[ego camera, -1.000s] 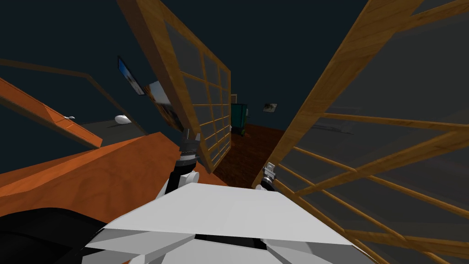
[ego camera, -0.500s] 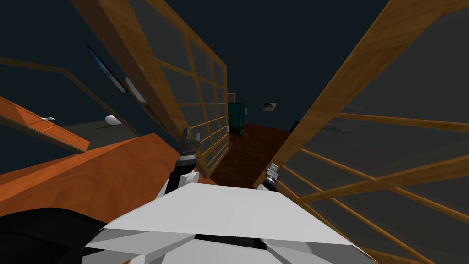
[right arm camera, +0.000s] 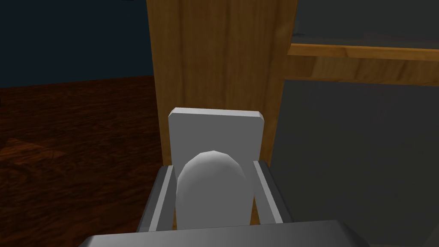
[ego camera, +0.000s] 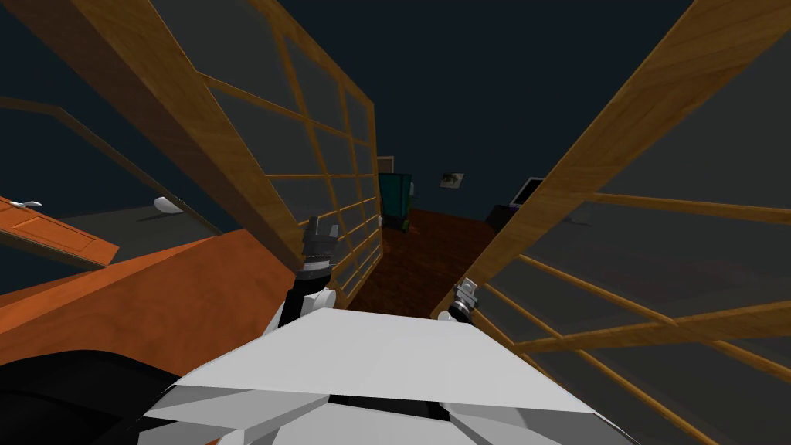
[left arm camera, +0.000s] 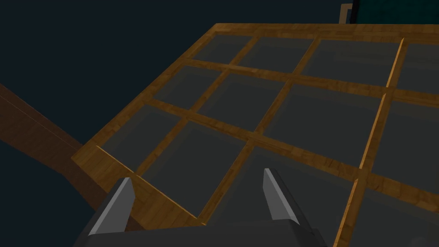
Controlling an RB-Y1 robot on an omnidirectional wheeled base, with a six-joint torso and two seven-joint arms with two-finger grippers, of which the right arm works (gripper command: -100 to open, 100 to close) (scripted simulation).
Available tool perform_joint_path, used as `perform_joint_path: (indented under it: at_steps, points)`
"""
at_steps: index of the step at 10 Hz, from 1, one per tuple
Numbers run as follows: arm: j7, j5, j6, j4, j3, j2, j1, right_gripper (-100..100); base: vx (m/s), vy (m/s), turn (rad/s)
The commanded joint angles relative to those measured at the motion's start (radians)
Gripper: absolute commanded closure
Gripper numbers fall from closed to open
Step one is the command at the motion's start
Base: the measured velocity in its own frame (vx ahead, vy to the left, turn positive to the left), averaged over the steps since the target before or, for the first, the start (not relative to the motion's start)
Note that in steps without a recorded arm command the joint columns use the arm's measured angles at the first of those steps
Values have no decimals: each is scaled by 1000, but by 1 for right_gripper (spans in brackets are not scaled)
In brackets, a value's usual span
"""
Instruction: Push the door open
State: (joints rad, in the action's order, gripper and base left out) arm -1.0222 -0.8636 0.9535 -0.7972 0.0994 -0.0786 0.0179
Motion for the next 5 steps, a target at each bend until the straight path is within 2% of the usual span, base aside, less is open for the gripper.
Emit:
perform_joint_path:
  at_steps: [1, 2, 5]
  points:
    - [3, -19, 13, -14, 30, -11, 17, 100, 171, -79, -47]
    - [3, -19, 13, -14, 30, -11, 17, 100, 142, -35, -16]
    - [9, -49, 21, -13, 65, -10, 19, 100, 198, -49, -71]
